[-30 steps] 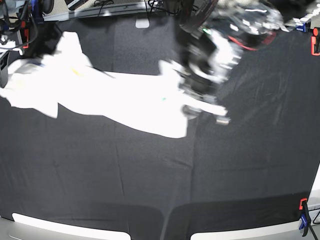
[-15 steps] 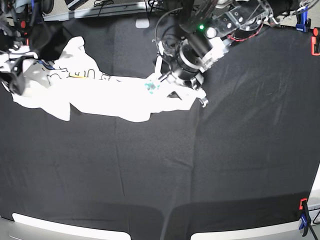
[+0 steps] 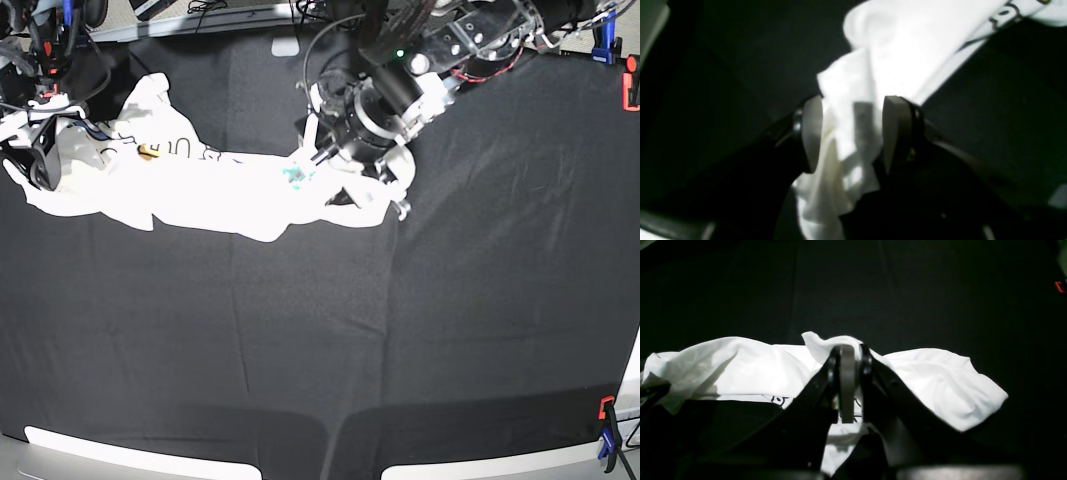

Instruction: Layout the t-shirt on the table in an organized manner, then fold the t-shirt properly

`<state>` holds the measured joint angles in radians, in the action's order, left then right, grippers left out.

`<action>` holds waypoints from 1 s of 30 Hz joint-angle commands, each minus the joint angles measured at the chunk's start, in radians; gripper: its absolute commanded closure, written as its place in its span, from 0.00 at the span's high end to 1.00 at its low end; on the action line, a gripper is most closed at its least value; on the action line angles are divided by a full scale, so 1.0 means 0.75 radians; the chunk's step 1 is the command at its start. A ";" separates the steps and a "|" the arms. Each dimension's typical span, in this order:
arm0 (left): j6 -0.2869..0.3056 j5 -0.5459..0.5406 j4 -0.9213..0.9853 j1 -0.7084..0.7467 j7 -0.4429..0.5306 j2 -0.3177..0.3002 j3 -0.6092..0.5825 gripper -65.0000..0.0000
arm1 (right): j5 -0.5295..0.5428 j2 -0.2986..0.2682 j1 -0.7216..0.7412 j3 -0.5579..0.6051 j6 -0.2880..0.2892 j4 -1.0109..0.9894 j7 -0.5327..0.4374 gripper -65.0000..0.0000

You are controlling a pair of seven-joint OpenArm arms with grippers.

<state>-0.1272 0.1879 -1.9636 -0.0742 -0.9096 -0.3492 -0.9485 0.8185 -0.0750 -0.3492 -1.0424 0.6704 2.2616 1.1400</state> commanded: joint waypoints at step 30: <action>-0.020 0.053 0.174 -0.098 -0.254 0.158 0.006 0.41 | 0.025 -0.015 0.000 -0.005 0.005 0.017 -0.030 0.00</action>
<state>-0.1303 0.2142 -1.8145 -0.1280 -1.1107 -0.2394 -0.9478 0.8185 -0.0746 -0.3492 -1.0424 0.6704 2.2616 1.1400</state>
